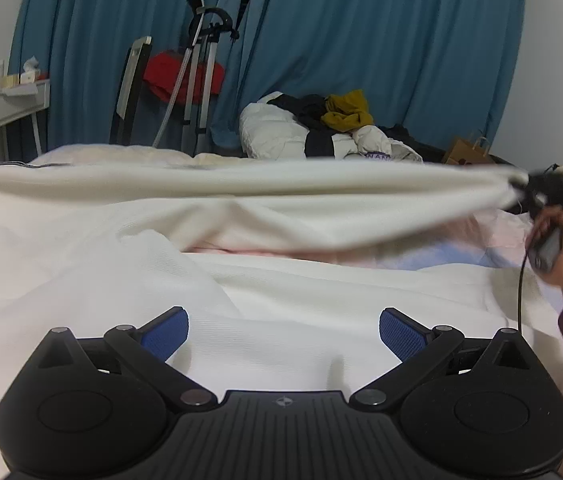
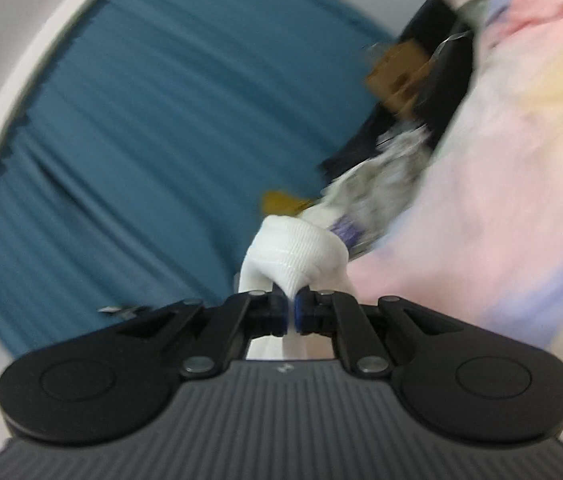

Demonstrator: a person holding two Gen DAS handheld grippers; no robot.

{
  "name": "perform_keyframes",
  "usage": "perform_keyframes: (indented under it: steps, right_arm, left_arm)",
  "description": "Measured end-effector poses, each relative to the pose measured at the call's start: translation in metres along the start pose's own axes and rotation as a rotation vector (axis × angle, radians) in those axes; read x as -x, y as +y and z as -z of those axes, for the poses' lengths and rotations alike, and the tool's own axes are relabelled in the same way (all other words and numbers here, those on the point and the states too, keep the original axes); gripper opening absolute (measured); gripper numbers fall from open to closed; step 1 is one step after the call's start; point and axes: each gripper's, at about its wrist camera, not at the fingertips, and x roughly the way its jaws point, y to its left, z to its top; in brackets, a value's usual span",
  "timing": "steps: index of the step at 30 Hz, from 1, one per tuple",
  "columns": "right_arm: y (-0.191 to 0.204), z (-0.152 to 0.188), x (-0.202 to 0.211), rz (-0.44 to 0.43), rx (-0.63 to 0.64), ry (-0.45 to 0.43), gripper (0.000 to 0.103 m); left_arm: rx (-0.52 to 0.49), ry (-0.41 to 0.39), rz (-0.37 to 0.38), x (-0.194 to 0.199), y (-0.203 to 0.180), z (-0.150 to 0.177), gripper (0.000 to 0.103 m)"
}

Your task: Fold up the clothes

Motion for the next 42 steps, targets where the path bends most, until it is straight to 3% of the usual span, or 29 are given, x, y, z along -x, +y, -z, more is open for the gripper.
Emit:
perform_keyframes:
  steps: [6, 8, 10, 16, 18, 23, 28, 30, 31, 33, 34, 42]
  right_arm:
    - [-0.056, 0.015, -0.009, 0.177, -0.009, 0.055, 0.007]
    - [-0.062, 0.020, -0.006, 0.199, -0.019, 0.040, 0.007]
    - [-0.057, 0.028, -0.006, 0.207, -0.022, 0.013, 0.007]
    - [-0.015, 0.026, 0.017, 0.243, 0.135, -0.080, 0.006]
    - [-0.017, 0.024, 0.015, 0.294, 0.143, -0.063, 0.006]
    - [-0.045, 0.043, -0.001, 0.415, 0.204, 0.087, 0.007]
    - [-0.034, 0.050, 0.017, 0.431, 0.223, 0.084, 0.013]
    - [-0.024, 0.049, 0.026, 0.433, 0.221, 0.083, 0.029]
    - [-0.017, 0.050, 0.034, 0.445, 0.253, 0.077, 0.046]
    - [-0.003, 0.054, 0.050, 0.468, 0.319, 0.065, 0.070]
    - [0.005, 0.055, 0.062, 0.470, 0.355, 0.053, 0.076]
    - [0.068, 0.080, 0.147, 0.329, 0.548, 0.156, 0.078]
  left_arm:
    - [0.015, 0.004, 0.008, 0.000, -0.001, -0.004, 0.103]
    - [0.014, 0.005, 0.013, 0.001, -0.002, -0.005, 0.103]
    - [0.012, 0.005, 0.017, 0.001, -0.003, -0.006, 0.103]
    - [0.023, 0.017, 0.031, 0.004, 0.001, -0.009, 0.103]
    - [0.035, 0.027, 0.033, 0.005, 0.004, -0.009, 0.103]
    - [0.082, 0.051, 0.045, 0.008, 0.014, -0.012, 0.103]
    - [0.076, 0.029, 0.024, 0.018, 0.018, -0.017, 0.103]
    - [0.083, 0.030, 0.031, 0.022, 0.018, -0.018, 0.103]
    - [0.089, 0.029, 0.037, 0.024, 0.019, -0.020, 0.103]
    - [0.099, 0.024, 0.046, 0.031, 0.020, -0.021, 0.103]
    - [0.102, 0.023, 0.051, 0.034, 0.020, -0.022, 0.103]
    - [0.085, 0.004, 0.082, 0.073, 0.021, -0.020, 0.103]
